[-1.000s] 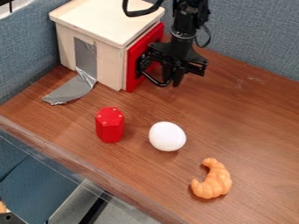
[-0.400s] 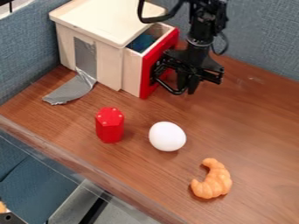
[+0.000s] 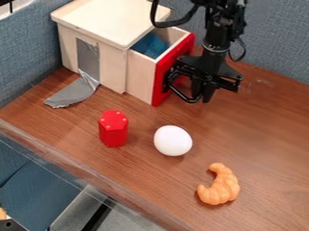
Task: Open the drawer
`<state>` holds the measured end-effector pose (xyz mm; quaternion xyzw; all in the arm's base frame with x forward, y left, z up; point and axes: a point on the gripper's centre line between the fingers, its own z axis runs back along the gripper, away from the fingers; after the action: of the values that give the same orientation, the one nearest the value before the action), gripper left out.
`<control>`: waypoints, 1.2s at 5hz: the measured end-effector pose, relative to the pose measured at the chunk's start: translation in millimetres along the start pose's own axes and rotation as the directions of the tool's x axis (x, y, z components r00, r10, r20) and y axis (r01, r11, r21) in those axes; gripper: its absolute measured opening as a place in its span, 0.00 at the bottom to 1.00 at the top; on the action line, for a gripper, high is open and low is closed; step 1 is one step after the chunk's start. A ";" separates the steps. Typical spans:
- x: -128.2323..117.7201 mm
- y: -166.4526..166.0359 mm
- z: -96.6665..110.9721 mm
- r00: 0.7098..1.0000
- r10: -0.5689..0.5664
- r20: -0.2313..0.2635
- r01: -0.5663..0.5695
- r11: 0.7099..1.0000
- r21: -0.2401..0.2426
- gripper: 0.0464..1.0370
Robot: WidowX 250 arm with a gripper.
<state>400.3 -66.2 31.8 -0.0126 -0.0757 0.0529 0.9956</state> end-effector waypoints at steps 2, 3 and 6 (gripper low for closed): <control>-3.3 -23.2 5.9 1.000 -0.015 -0.014 0.014 0.999 -0.037 0.11; -6.0 -32.3 7.4 1.000 -0.021 -0.021 0.020 0.999 -0.050 0.11; 4.9 -43.8 17.8 0.999 0.033 -0.030 -0.036 0.995 -0.093 0.11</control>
<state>406.9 -108.9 51.6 -0.0613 -0.0637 0.0664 0.9939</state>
